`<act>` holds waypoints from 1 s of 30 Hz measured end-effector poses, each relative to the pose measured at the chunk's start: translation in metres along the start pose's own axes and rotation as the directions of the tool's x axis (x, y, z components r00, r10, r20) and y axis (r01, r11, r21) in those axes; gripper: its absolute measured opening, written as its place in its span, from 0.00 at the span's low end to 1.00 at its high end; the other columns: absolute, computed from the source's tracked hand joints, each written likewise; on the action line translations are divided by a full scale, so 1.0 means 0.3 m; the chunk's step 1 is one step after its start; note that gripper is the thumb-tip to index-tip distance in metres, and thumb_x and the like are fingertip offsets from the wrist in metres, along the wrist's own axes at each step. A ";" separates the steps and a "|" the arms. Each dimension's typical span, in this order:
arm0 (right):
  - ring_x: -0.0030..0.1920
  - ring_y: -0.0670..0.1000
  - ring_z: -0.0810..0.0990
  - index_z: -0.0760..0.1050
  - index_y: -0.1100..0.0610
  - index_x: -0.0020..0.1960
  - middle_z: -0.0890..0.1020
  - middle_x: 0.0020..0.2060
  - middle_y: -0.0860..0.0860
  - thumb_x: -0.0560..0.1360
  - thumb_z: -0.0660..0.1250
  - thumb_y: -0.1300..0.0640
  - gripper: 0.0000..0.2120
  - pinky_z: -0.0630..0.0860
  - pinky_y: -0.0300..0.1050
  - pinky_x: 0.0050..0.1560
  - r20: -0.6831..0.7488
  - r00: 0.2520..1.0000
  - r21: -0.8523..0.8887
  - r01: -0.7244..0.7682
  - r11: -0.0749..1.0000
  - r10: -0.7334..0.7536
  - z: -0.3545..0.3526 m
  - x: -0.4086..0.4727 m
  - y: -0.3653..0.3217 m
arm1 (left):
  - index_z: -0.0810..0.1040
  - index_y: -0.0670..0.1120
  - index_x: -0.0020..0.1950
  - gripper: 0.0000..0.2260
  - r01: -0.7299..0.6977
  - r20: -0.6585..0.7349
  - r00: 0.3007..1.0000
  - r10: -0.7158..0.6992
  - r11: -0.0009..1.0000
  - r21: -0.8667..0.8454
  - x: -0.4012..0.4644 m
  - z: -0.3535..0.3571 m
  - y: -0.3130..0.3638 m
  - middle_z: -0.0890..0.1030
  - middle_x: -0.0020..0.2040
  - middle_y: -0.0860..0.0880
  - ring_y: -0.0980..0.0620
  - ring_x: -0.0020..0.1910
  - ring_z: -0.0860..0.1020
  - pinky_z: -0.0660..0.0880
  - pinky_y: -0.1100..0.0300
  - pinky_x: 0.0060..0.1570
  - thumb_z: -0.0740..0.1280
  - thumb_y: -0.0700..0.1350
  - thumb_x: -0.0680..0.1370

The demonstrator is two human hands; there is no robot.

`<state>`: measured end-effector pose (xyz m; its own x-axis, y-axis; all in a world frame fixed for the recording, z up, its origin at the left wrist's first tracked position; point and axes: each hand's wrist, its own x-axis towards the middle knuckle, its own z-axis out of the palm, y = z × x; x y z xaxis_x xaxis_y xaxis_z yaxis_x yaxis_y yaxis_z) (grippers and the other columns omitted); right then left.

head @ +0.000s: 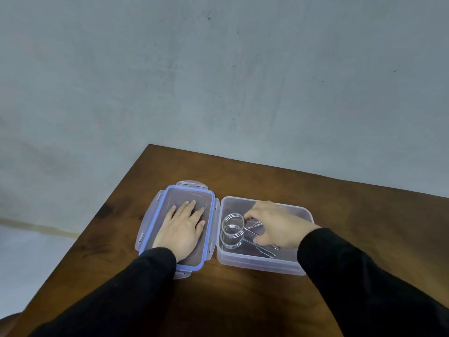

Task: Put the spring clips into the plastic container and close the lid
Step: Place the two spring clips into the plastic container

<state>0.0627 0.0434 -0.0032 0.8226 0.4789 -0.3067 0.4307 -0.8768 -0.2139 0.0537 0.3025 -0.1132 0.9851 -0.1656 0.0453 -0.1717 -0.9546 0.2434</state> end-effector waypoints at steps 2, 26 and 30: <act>0.66 0.51 0.68 0.72 0.48 0.71 0.73 0.64 0.48 0.75 0.73 0.51 0.26 0.69 0.51 0.67 0.023 1.000 0.003 0.001 1.000 -0.001 0.029 0.020 0.000 | 0.64 0.53 0.77 0.23 -0.006 -0.006 1.000 0.006 1.000 -0.003 0.000 0.002 -0.001 0.64 0.78 0.49 0.50 0.77 0.59 0.50 0.48 0.77 0.47 0.55 0.84; 0.66 0.52 0.70 0.69 0.47 0.74 0.73 0.68 0.47 0.76 0.72 0.43 0.29 0.68 0.52 0.69 0.021 0.998 0.032 -0.059 0.998 0.058 0.113 0.042 0.017 | 0.63 0.54 0.77 0.23 -0.001 0.005 1.000 0.001 1.000 0.006 0.009 0.007 -0.004 0.64 0.78 0.50 0.50 0.77 0.59 0.50 0.47 0.77 0.46 0.57 0.83; 0.64 0.51 0.71 0.70 0.46 0.73 0.74 0.67 0.46 0.75 0.72 0.42 0.29 0.69 0.52 0.68 0.017 0.997 0.058 -0.072 0.996 0.072 0.115 0.041 0.016 | 0.64 0.54 0.77 0.23 -0.007 -0.002 1.000 0.007 1.000 0.002 0.009 0.007 -0.003 0.64 0.78 0.50 0.50 0.77 0.59 0.49 0.48 0.77 0.47 0.57 0.84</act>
<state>0.0621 0.0466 -0.0401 0.8449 0.4155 -0.3368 0.3476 -0.9051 -0.2447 0.0566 0.3025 -0.1155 0.9840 -0.1714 0.0491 -0.1782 -0.9540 0.2410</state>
